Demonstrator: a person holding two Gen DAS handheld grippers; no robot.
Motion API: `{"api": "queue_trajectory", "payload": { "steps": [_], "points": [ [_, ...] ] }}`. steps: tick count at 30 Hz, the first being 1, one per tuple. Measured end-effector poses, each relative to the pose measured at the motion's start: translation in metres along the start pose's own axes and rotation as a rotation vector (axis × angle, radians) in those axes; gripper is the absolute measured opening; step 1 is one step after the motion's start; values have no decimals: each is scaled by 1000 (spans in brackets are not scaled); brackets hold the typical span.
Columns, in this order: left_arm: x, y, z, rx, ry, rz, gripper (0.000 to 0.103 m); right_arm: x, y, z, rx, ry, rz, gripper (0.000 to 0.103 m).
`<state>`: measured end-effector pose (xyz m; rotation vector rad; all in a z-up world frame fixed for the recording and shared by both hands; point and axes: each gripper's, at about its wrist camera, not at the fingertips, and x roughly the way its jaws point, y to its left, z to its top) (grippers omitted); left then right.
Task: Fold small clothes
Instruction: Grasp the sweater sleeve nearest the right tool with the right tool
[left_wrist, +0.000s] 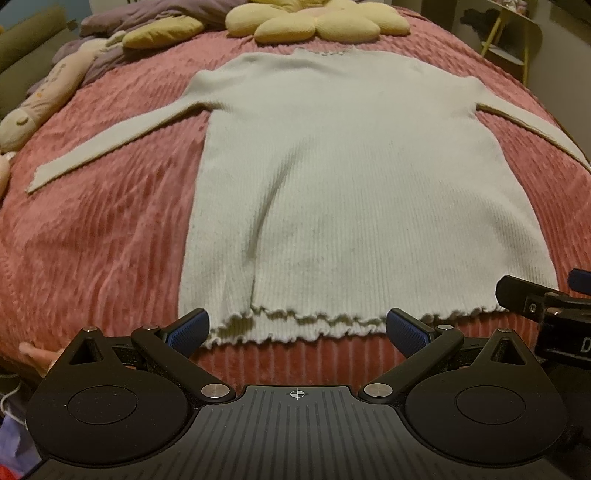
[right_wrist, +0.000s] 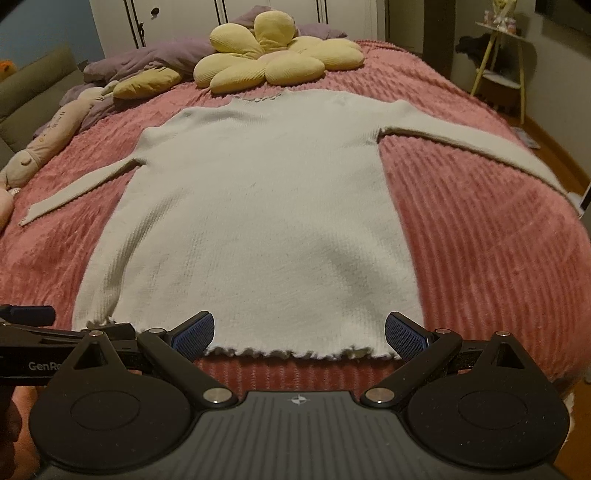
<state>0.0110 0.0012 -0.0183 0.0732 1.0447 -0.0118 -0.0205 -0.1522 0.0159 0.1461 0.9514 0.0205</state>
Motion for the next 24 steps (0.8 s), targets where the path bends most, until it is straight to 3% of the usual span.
{"api": "queue_trajectory", "payload": {
  "steps": [3,8,14,16,18,20,24],
  "points": [
    [5,-1,2,3,12,1,103,6,-10,0,49,10,64,99],
    [15,0,19,17,-5,33,103,19,-48,15,174,-54,132,99],
    [43,4,62,-21,-55,56,103,38,-166,60,466,-288,-9,99],
    [58,5,76,-47,-42,65,103,46,-216,69,615,-323,-30,93],
    [71,4,86,-63,-39,83,103,56,-259,73,759,-342,-27,73],
    [82,1,91,-69,-41,107,103,67,-302,74,913,-349,-24,63],
    [101,-3,96,-62,-19,125,103,91,-355,70,1082,-355,-49,45]
  ]
}}
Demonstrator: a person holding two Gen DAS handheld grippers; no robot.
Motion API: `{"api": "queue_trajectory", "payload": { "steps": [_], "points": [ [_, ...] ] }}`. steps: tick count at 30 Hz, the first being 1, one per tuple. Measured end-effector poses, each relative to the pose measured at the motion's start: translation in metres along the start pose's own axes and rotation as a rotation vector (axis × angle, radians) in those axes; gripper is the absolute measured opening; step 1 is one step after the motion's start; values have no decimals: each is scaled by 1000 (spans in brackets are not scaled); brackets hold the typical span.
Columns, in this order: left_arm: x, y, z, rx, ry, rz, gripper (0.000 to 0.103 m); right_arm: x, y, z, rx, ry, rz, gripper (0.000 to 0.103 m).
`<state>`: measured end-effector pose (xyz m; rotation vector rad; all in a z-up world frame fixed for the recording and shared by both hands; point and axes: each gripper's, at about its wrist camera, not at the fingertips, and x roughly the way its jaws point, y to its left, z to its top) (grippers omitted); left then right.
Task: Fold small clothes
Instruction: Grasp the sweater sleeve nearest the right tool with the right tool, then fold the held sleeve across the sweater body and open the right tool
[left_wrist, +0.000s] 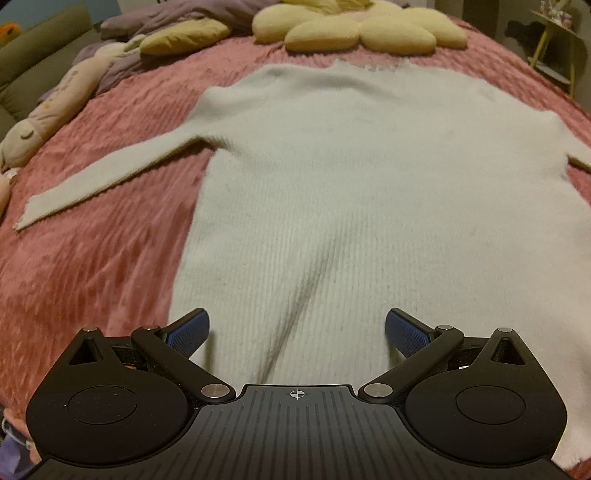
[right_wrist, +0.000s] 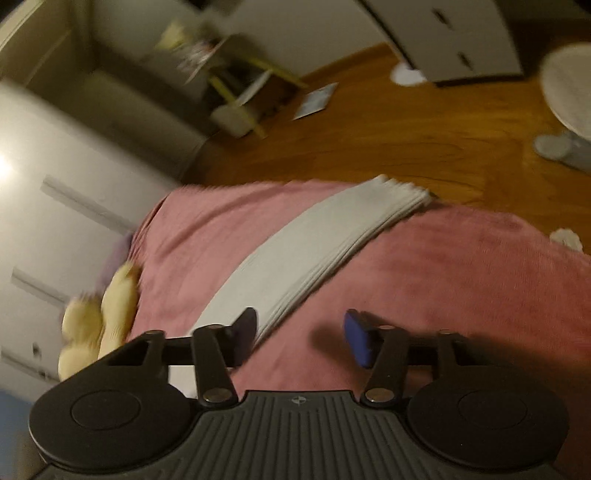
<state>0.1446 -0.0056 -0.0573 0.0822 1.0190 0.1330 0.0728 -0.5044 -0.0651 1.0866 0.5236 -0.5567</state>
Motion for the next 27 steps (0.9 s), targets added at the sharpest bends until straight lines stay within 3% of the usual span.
{"api": "queue_trajectory", "payload": {
  "steps": [5,7,9,12,16,18,23,27],
  "points": [
    [12,9,-2,-68,15,-45,103,28,-16,20,73,-43,-9,42],
    [14,12,-4,-84,10,-61,103,37,-19,27,78,-52,-10,35],
    [13,11,-6,-76,5,-66,103,44,-19,36,89,-63,-27,13],
    [15,11,-4,-58,21,-73,103,49,-14,40,41,-65,-68,8],
    [18,14,4,-62,63,-85,103,36,29,28,-184,-146,-133,7],
    [17,16,7,-58,63,-96,103,28,65,12,-343,-192,-117,6],
    [3,33,15,-79,-24,-161,103,16,165,-63,-763,-243,38,6],
    [-2,58,29,-153,-68,-228,103,26,231,-158,-1072,-178,182,6]
  ]
}}
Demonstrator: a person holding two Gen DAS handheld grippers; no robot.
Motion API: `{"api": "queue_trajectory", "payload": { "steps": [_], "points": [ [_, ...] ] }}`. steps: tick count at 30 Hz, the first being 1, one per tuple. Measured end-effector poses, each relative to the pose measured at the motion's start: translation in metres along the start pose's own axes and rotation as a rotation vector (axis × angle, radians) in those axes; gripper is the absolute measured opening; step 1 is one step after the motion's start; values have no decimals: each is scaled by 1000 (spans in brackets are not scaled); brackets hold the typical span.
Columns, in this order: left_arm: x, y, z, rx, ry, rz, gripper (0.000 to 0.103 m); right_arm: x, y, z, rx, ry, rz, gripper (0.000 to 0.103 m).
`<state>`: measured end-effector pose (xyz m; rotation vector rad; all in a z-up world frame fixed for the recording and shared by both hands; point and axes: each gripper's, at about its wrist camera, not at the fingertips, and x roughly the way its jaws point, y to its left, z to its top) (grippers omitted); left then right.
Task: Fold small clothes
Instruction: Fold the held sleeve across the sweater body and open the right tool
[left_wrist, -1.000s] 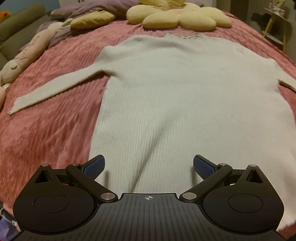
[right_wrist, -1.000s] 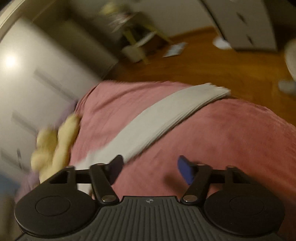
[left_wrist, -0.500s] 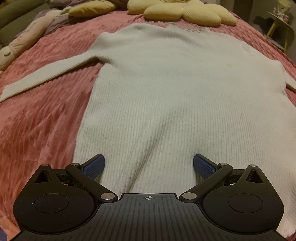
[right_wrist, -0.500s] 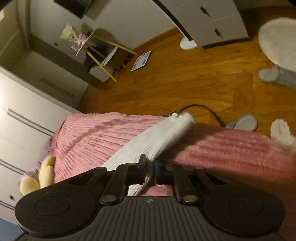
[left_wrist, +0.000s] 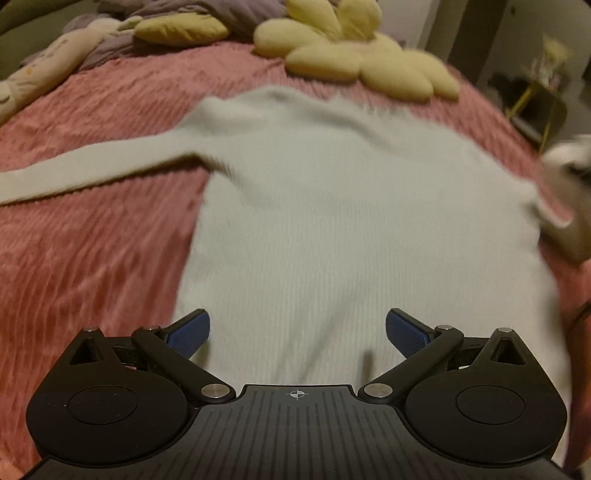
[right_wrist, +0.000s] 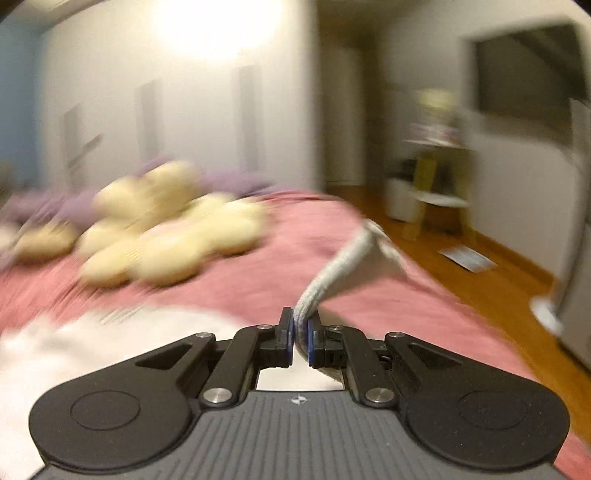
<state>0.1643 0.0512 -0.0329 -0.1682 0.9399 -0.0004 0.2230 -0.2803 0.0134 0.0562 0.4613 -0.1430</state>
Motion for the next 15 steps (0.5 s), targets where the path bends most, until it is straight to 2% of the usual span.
{"api": "queue_trajectory", "payload": {
  "steps": [4,5,6,7,8,9,12,15],
  "points": [
    [-4,16,22,-34,-53,-36,103,23,91,-25,-241,79,119,8],
    [-4,17,28,-29,-59,-49,103,30,104,-32,-286,112,128,15],
    [-3,16,33,-21,-64,-64,103,35,112,-37,-313,153,126,30],
    [-1,14,37,-13,-67,-84,103,37,117,-43,-330,187,132,37],
    [2,10,43,-9,-69,-117,103,34,116,-46,-328,191,141,49],
    [7,5,49,-10,-66,-151,103,27,112,-47,-320,184,152,54],
    [32,-17,70,-24,-42,-294,103,-1,87,-44,-234,152,170,60],
    [69,-48,92,-48,6,-429,101,-20,55,-45,-94,155,159,60]
  ]
}}
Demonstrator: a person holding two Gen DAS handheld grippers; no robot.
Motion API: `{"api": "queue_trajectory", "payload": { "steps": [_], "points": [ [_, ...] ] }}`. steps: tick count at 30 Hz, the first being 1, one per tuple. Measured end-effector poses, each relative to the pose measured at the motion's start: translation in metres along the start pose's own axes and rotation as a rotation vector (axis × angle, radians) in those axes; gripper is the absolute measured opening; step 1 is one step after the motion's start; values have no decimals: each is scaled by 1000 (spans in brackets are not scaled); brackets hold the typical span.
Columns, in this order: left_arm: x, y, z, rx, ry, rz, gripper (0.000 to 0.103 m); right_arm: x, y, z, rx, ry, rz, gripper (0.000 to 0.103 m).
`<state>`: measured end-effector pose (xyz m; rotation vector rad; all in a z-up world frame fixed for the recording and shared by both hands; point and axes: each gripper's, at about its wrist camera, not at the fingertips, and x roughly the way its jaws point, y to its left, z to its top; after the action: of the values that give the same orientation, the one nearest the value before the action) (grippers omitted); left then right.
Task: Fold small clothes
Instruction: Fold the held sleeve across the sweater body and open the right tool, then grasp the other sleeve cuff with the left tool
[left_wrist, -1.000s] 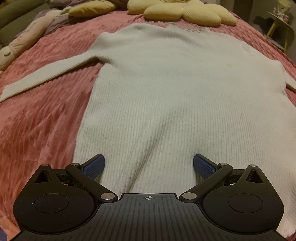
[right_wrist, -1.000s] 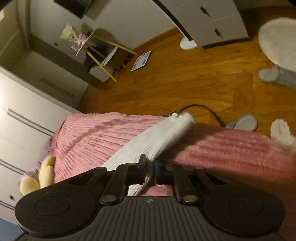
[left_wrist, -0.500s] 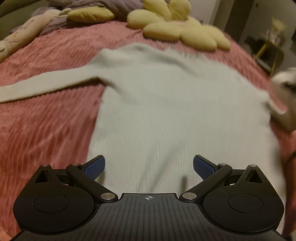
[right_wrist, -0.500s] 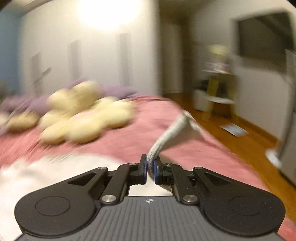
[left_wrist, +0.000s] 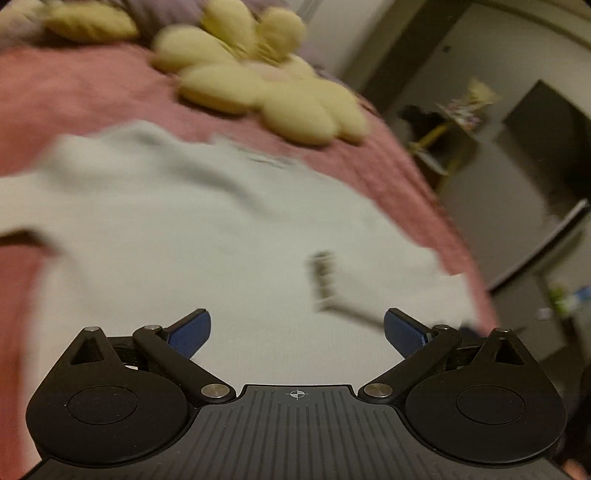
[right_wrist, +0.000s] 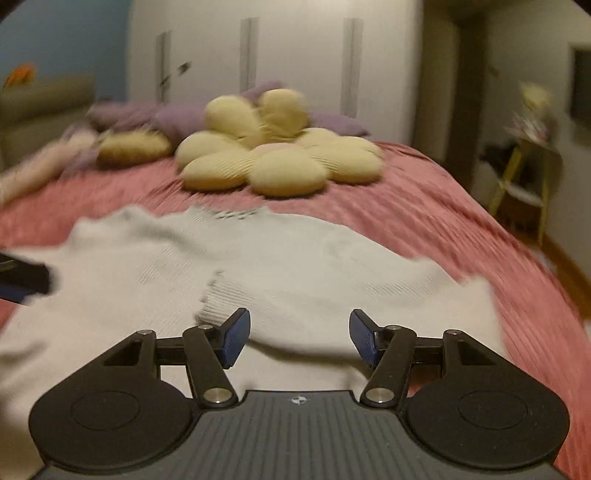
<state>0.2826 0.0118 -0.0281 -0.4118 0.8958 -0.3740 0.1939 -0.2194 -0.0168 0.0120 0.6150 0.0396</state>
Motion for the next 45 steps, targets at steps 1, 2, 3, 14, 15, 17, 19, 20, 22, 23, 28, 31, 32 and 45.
{"api": "queue_trajectory", "payload": {
  "steps": [1,2,3,14,15,17,19,20,22,23,28,31,32,45],
  "points": [
    [17,-4,8,-16,14,-22,96,-11,-10,-5,51,-2,-3,60],
    [32,-7,13,-23,21,-27,92,-18,-19,-10,90,1,-3,60],
    [46,-9,19,-24,34,-33,92,-25,-27,-14,125,2,-5,60],
    [131,-28,26,-50,201,-54,9,-32,-80,-45,335,29,-6,60],
    [131,-30,28,-37,198,-44,9,-30,-81,-45,346,34,-4,60],
    [115,-35,32,3,157,-37,9,-29,-84,-44,358,43,5,59],
    [94,-39,42,51,88,-34,9,-29,-87,-39,370,33,16,59],
    [81,-37,46,82,45,-13,9,-29,-89,-37,376,26,21,59],
    [60,-33,54,161,-42,88,9,-28,-95,-28,391,2,31,59],
    [50,-28,56,198,-76,151,9,-28,-97,-24,396,-7,38,59],
    [36,29,59,164,-101,372,9,-13,-96,-3,436,-27,112,59],
    [37,62,53,120,-69,452,9,6,-88,2,478,13,179,59],
    [31,72,50,93,-61,426,10,13,-85,2,491,32,197,58],
    [18,83,64,73,-173,344,10,81,-70,3,537,180,124,18]
  ]
}}
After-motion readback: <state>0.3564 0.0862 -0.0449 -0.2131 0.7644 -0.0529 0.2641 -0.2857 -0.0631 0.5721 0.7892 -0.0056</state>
